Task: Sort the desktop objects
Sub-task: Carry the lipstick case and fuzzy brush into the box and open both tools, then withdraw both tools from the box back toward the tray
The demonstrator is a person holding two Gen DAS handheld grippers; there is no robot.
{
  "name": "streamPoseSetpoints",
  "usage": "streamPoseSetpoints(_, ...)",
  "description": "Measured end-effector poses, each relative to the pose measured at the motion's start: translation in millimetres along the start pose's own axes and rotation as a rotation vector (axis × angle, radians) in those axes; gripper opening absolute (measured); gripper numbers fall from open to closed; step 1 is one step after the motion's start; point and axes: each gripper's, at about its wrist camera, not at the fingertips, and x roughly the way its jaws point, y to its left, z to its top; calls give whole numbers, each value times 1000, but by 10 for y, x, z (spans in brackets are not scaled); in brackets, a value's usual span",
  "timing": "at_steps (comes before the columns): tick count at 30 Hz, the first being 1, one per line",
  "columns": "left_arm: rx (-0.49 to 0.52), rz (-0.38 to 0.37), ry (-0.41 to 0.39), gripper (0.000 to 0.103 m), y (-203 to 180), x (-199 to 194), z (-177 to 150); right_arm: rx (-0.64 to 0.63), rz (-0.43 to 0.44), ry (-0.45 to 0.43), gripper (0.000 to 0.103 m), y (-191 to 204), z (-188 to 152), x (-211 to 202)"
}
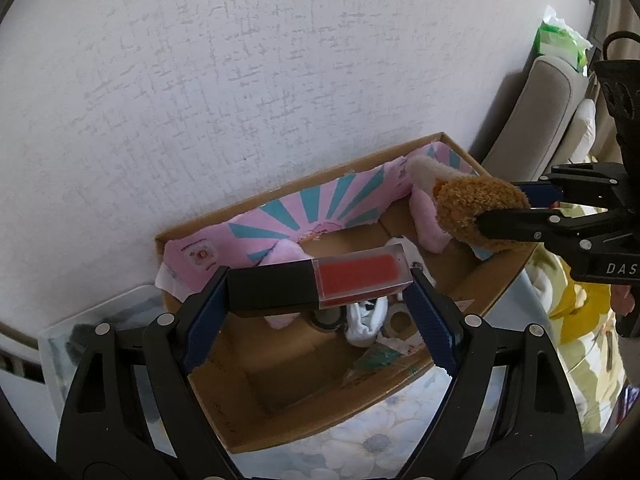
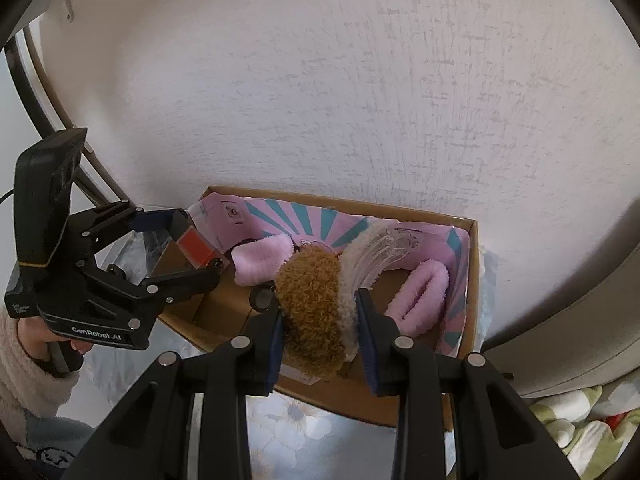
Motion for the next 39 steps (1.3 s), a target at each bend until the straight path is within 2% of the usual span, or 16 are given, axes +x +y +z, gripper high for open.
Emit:
streamPoseSetpoints(4, -31, 55, 54, 85, 63, 96, 31, -2, -10, 31, 40, 25, 23, 82)
streamPoseSetpoints(6, -59, 109, 66, 101, 110, 86, 40, 21, -37, 62, 45, 15, 34, 171)
streamPoseSetpoints(8, -92, 107, 31, 103, 181, -28, 40, 53, -73, 79, 54, -3, 38, 209)
streamPoseSetpoints(11, -116, 93, 16, 103, 269, -126, 41, 78, -89, 54, 62, -49, 25, 98)
streamPoseSetpoints(15, -117, 110, 3, 103, 358, -255, 10, 63, -131, 46, 63, 19, 32, 46)
streamPoseSetpoints(22, -117, 119, -25, 103, 441, -548, -80, 58, -140, 10, 63, 269, 62, -43)
streamPoseSetpoints(28, -139, 129, -97, 103, 700, -1085, -221, 44, -141, -27, 63, 543, 106, -220)
streamPoseSetpoints(36, -197, 273, -168, 103, 1379, -1842, -609, -58, -156, -76, 63, 1258, 143, -332)
streamPoseSetpoints(39, -231, 329, -184, 103, 1620, -1996, -868, -68, -101, -87, 63, 1536, 69, -285)
